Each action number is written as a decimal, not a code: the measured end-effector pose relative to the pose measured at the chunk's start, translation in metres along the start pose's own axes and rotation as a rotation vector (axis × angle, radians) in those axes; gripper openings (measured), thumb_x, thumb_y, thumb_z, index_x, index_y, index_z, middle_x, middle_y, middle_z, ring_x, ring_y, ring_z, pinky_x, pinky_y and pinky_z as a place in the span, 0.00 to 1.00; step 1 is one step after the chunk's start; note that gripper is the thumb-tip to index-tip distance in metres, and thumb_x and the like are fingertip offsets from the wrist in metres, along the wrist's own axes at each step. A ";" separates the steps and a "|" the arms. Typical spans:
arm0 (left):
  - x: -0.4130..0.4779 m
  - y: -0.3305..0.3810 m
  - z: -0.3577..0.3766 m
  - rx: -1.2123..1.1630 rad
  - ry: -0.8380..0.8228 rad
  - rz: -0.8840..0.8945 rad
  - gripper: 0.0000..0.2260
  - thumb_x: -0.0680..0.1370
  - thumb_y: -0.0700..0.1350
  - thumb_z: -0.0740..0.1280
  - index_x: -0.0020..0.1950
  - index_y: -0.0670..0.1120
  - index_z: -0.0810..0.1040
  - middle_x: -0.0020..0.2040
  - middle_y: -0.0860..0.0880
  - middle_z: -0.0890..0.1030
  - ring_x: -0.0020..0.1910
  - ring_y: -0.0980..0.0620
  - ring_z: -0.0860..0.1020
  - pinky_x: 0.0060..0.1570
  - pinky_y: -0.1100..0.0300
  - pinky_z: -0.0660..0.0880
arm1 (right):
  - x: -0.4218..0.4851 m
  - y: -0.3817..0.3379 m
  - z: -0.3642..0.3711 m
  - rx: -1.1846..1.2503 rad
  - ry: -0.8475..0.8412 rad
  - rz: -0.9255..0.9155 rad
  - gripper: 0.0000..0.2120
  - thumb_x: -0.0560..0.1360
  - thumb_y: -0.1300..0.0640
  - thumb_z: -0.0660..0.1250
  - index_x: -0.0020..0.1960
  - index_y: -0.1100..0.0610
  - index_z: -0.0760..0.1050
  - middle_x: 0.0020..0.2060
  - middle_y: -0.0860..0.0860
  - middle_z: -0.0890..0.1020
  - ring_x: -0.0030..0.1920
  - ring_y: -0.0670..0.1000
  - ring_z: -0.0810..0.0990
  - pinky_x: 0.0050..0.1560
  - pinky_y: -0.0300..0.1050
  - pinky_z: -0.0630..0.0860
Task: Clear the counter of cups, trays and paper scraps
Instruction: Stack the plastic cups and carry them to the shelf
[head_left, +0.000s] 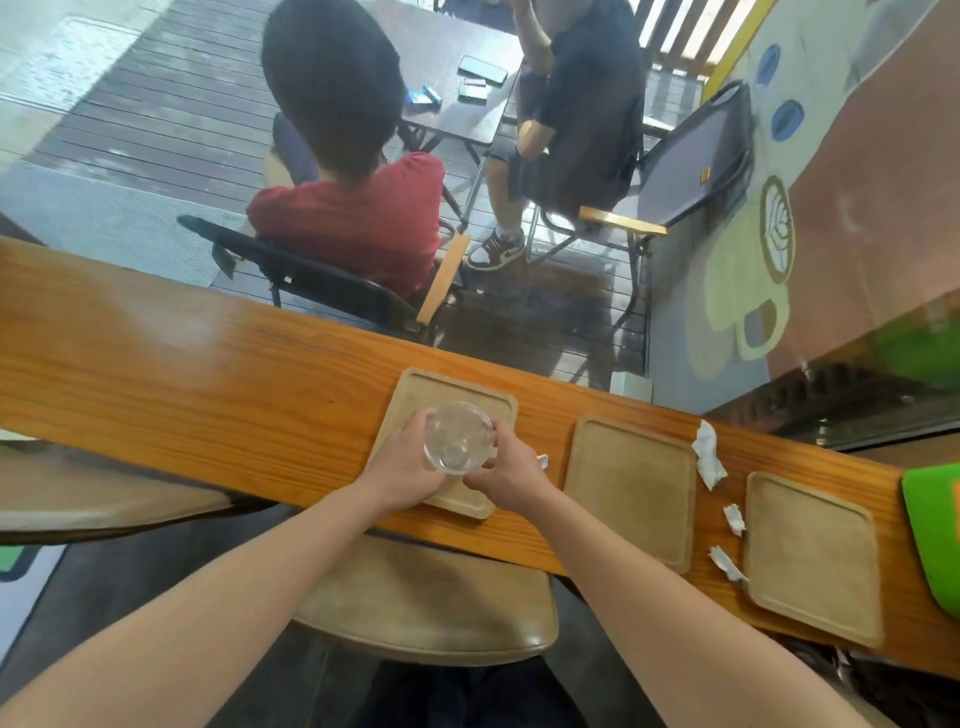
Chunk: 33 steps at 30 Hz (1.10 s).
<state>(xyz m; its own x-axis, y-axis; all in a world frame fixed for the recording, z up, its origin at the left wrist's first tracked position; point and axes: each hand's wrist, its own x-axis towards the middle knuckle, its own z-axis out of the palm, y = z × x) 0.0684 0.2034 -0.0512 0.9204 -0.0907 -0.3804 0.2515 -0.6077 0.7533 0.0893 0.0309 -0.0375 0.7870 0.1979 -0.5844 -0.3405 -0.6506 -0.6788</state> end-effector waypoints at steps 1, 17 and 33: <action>0.001 -0.002 0.000 -0.002 -0.004 -0.006 0.34 0.70 0.46 0.76 0.73 0.51 0.65 0.64 0.52 0.75 0.61 0.52 0.75 0.60 0.55 0.75 | 0.001 0.001 0.000 0.007 -0.001 -0.001 0.35 0.69 0.61 0.76 0.70 0.48 0.64 0.51 0.43 0.74 0.53 0.48 0.77 0.50 0.44 0.79; -0.009 0.003 0.002 -0.037 -0.014 0.003 0.34 0.69 0.50 0.79 0.70 0.55 0.66 0.63 0.55 0.75 0.60 0.55 0.75 0.51 0.63 0.77 | -0.016 0.007 -0.005 0.108 0.003 -0.052 0.35 0.70 0.57 0.77 0.72 0.48 0.66 0.58 0.45 0.76 0.60 0.51 0.79 0.56 0.46 0.79; -0.017 0.123 0.011 -0.150 -0.124 0.246 0.29 0.69 0.60 0.74 0.66 0.52 0.72 0.57 0.51 0.78 0.53 0.54 0.78 0.51 0.55 0.79 | -0.102 0.018 -0.087 0.526 0.220 -0.060 0.37 0.68 0.49 0.79 0.72 0.51 0.67 0.64 0.52 0.76 0.62 0.53 0.77 0.60 0.55 0.78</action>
<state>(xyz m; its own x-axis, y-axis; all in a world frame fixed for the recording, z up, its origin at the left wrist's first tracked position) 0.0806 0.1219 0.0421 0.9178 -0.3218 -0.2327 0.0758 -0.4331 0.8982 0.0473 -0.0651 0.0485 0.8821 0.0288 -0.4701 -0.4582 -0.1789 -0.8707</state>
